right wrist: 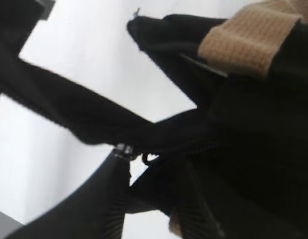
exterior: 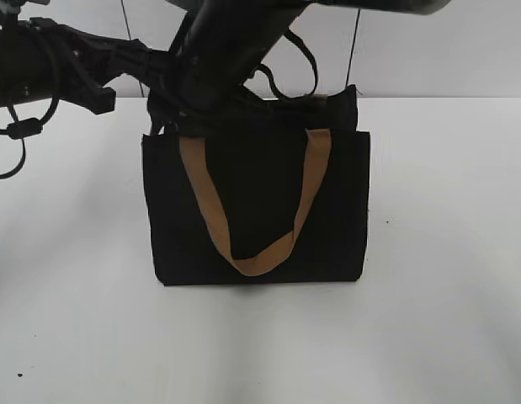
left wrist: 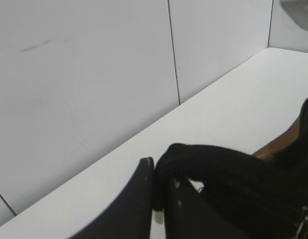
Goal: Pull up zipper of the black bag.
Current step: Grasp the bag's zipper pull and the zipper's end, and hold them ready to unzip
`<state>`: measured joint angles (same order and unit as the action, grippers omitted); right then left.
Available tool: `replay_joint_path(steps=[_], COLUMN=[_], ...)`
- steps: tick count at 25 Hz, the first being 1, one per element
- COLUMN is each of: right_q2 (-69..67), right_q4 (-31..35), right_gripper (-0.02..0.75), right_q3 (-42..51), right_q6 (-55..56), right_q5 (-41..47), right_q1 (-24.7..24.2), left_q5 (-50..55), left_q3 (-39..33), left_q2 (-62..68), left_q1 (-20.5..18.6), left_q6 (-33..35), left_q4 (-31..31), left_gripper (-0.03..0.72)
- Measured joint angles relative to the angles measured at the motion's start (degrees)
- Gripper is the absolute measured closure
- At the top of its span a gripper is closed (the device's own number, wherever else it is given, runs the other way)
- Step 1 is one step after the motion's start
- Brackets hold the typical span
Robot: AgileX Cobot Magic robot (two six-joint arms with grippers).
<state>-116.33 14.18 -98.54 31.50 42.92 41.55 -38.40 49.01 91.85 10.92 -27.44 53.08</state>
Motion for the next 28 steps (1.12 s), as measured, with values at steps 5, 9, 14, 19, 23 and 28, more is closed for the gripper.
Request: replay_joint_path(steps=[5, 9, 14, 19, 23, 28], right_q2=[-0.7, -0.5, 1.9, 4.8, 5.2, 5.2], right_q4=[-0.9, -1.6, -0.6, 1.4, 1.5, 1.6], right_gripper=[0.711, 0.751, 0.751, 0.751, 0.751, 0.751], right_q3=[-0.1, -0.1, -0.1, -0.1, 0.0, 0.0], right_q6=[3.9, 2.4, -4.0, -10.4, -12.0, -13.5], right_q5=[-1.0, -0.8, 2.7, 6.1, 7.8, 7.5], right_q1=[0.0, 0.0, 0.1, 0.1, -0.1, -0.1], left_q5=[0.0, 0.0, 0.4, 1.4, 1.5, 2.1], left_q3=[0.0, 0.0, 0.0, 0.0, -0.7, -1.2], left_q2=[0.0, 0.0, 0.0, 0.0, 0.0, -0.1], left_q1=[0.0, 0.0, 0.0, 0.0, 0.0, 0.0], left_q6=[0.0, 0.0, 0.0, 0.0, -0.1, -0.2], left_q4=[0.0, 0.1, 0.1, 0.2, 0.2, 0.2], left_gripper=[0.660, 0.660, 0.660, 0.660, 0.660, 0.660])
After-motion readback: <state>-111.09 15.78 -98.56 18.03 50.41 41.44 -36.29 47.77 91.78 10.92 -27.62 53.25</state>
